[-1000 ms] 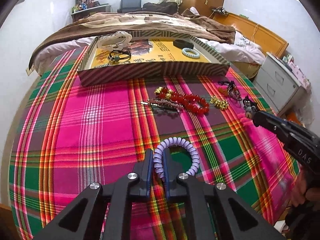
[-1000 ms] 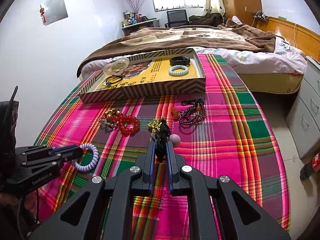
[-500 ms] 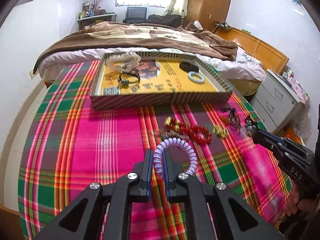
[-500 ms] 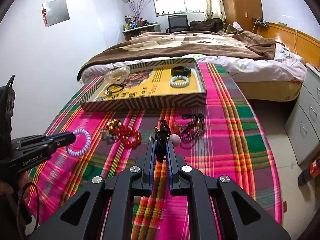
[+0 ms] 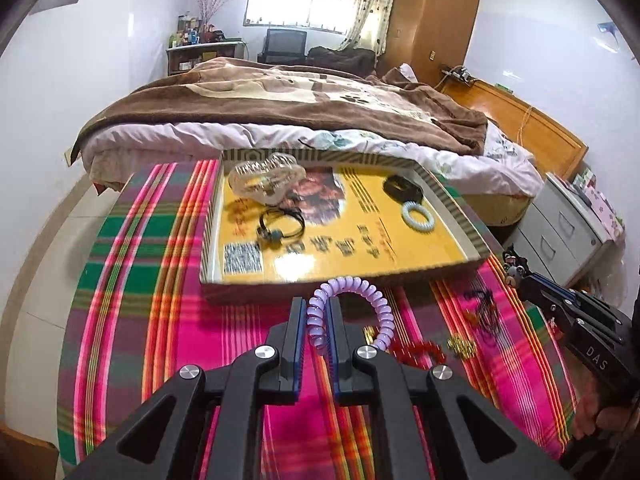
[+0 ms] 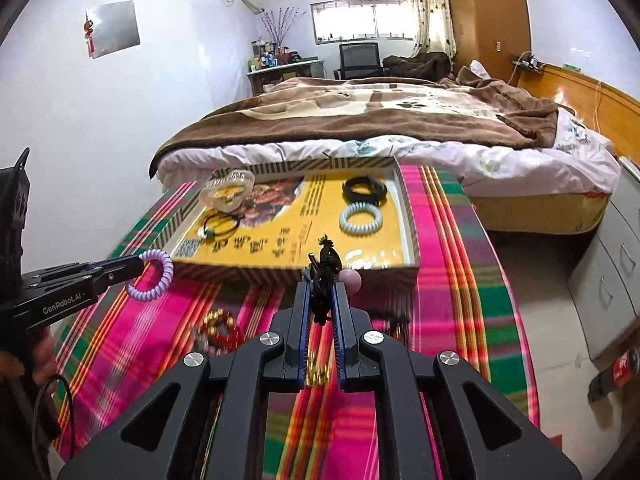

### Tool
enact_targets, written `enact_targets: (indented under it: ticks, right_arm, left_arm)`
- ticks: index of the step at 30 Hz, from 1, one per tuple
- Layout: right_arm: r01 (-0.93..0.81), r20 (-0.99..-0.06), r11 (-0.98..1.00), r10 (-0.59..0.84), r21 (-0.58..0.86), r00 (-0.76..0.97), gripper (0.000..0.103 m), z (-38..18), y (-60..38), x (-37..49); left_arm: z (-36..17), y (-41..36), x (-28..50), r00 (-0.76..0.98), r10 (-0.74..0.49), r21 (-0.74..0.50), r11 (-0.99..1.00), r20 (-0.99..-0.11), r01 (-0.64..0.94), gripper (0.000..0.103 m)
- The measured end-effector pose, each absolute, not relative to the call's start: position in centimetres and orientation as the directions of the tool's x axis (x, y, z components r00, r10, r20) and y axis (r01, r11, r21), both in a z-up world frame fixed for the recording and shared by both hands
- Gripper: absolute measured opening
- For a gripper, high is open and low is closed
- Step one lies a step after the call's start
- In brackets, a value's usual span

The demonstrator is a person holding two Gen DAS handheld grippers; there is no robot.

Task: Organize jewelry
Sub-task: 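Carry the lavender hair tie and black ornament over the yellow box with both tools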

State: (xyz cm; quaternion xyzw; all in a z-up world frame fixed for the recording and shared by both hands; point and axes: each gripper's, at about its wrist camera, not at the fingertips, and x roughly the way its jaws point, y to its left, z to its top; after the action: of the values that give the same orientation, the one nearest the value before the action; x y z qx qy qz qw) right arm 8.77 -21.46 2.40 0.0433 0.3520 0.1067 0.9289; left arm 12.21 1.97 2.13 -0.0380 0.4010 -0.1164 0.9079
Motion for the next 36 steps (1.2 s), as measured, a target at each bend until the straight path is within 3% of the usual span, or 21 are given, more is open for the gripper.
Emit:
enact_targets:
  ticks: [18, 36]
  right_arm:
    - [-0.214, -0.717, 0.963, 0.267, 0.167, 0.644, 0.011, 0.9, -18.7, 21.8]
    - [-0.244, -0.802, 0.962, 0.242, 0.124, 0.547, 0.011, -2.6, -15.1, 27.8]
  left_arm:
    - [0.0, 3.2, 21.7, 0.627, -0.202, -0.163, 0.979, -0.752, 0.120, 0.010]
    - [-3.7, 3.9, 23.3, 0.570, -0.154, -0.133, 0.988, -0.807, 0.079, 0.010]
